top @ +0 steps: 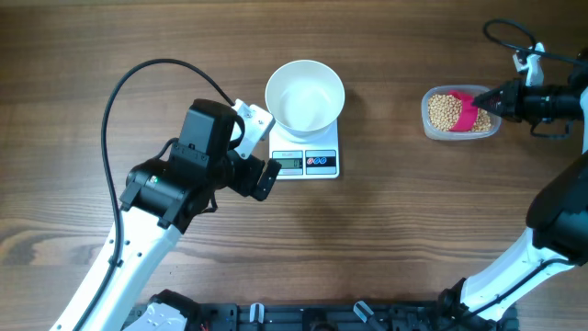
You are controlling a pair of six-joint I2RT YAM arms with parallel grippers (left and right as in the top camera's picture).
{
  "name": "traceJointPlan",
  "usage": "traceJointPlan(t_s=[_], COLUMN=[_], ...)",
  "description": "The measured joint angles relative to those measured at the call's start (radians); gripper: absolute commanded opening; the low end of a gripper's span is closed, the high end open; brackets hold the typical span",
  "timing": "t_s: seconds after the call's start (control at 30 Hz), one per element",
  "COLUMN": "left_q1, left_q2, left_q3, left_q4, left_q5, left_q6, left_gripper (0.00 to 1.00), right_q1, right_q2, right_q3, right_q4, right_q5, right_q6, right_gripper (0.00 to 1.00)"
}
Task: Scoop item into bowl and weigh 150g on scale
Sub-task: 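Drag the scoop through the soybeans and lift it filled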
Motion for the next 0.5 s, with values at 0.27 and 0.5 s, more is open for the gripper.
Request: traceJointPlan(t_s=[0.27, 0.5], left_q1=[0.000, 0.000], left_q2=[0.000, 0.000], left_q3=[0.000, 0.000], left_q4=[0.000, 0.000], left_q5=[0.000, 0.000], left_q6=[0.000, 0.000], left_gripper=[1.00, 1.00], right_q1=[0.022, -0.037], right_q2=[0.008, 0.023], right_q3=[0.000, 0.000], right_q4=[0.002, -0.015], right_q5=[-0.023, -0.063], right_q6=[0.000, -0.006], right_gripper=[0.04, 0.04])
